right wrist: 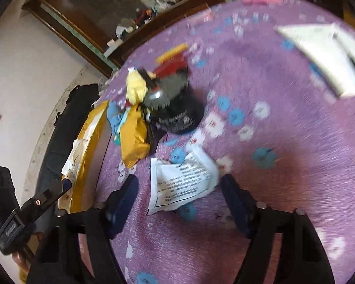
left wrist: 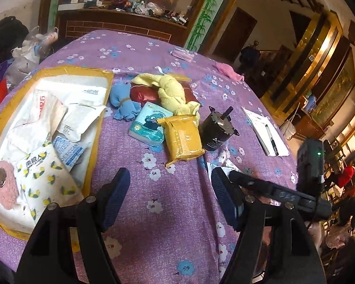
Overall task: Organize soft objects
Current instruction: 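Grasp the yellow sachet with the left tool while the right grasps a white paper packet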
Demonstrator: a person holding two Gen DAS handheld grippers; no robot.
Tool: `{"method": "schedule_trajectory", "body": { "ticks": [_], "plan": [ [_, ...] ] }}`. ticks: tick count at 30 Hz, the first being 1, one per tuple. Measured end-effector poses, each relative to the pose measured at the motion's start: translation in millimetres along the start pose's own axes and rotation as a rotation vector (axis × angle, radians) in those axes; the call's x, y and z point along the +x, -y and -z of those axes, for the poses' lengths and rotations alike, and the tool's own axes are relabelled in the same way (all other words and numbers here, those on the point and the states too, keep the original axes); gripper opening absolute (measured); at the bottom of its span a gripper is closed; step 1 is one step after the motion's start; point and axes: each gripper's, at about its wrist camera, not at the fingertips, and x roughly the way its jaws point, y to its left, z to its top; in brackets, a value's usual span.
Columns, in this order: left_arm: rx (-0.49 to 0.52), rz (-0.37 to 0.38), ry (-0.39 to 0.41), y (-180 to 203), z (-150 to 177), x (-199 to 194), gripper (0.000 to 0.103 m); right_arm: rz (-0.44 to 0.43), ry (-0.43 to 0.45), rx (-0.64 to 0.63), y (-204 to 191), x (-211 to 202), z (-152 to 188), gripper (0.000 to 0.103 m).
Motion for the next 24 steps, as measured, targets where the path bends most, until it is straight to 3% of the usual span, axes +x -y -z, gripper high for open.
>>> {"method": "schedule_trajectory", "body": {
  "ticks": [5,6,9,15,16,18,19,21,24],
  "plan": [
    [-0.002,0.020,-0.067,4.4,-6.7,26.2,0.070,0.069,0.031,-0.037,-7.8,9.0,-1.7,0.040],
    [-0.001,0.029,-0.080,7.0,-8.6,33.1,0.070,0.061,0.033,-0.034,-10.2,9.3,-0.8,0.031],
    [0.019,0.027,-0.099,16.0,-17.8,54.5,0.070,0.011,0.051,-0.041,-10.9,3.8,3.3,0.017],
    [0.044,0.010,-0.125,26.5,-36.3,98.2,0.070,-0.030,0.123,-0.125,-18.2,-6.8,12.8,0.014],
    [0.056,-0.040,-0.126,27.8,-37.7,104.6,0.069,-0.035,0.125,-0.134,-18.8,-7.8,14.2,0.014],
    [0.072,-0.102,-0.120,28.8,-37.0,110.9,0.051,-0.043,0.124,-0.138,-17.5,-7.6,15.6,0.014],
    [0.082,-0.108,-0.117,29.6,-34.7,110.4,0.049,-0.045,0.127,-0.133,-15.9,-8.1,15.9,0.014],
    [0.070,-0.102,-0.101,27.3,-29.9,102.3,0.042,-0.058,0.128,-0.130,-14.1,-7.9,15.4,0.014],
    [0.015,-0.036,-0.092,15.7,-21.4,84.0,0.042,-0.067,0.146,-0.135,-14.4,-11.3,16.6,0.014]
  ]
}}
